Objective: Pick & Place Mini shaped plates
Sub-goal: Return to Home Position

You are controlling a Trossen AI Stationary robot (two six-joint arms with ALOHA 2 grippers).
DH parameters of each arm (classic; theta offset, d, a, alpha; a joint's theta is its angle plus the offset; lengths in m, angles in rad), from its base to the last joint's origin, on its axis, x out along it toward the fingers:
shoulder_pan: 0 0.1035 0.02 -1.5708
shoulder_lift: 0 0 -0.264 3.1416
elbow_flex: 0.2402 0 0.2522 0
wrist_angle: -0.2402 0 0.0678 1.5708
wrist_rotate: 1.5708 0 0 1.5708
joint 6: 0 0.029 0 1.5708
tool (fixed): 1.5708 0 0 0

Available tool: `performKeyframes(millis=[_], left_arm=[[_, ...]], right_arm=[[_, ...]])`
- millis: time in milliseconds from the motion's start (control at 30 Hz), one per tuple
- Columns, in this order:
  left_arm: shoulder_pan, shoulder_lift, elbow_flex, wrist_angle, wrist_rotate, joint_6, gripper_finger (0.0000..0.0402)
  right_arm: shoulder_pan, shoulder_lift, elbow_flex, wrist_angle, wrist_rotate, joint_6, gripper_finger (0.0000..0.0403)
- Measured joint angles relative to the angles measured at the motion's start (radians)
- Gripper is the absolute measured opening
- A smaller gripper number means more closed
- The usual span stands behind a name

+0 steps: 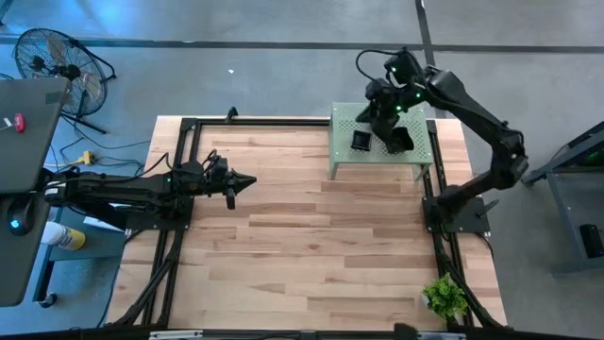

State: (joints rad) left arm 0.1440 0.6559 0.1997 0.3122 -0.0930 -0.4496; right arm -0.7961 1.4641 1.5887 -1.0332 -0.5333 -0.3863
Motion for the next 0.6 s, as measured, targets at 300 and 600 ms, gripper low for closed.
performKeyframes(millis=[300, 600], left_arm=[[0.0, 0.0, 0.0, 0.021, -0.084, 0.013, 0.0001], [0.001, -0.07, 0.0, 0.054, -0.041, 0.159, 0.0]], right_arm=[[0.212, -0.041, -0.01, 0.379, 0.0, 0.138, 0.0004], [0.306, -0.118, -0.392, 0.951, 0.006, 0.364, 0.0002]])
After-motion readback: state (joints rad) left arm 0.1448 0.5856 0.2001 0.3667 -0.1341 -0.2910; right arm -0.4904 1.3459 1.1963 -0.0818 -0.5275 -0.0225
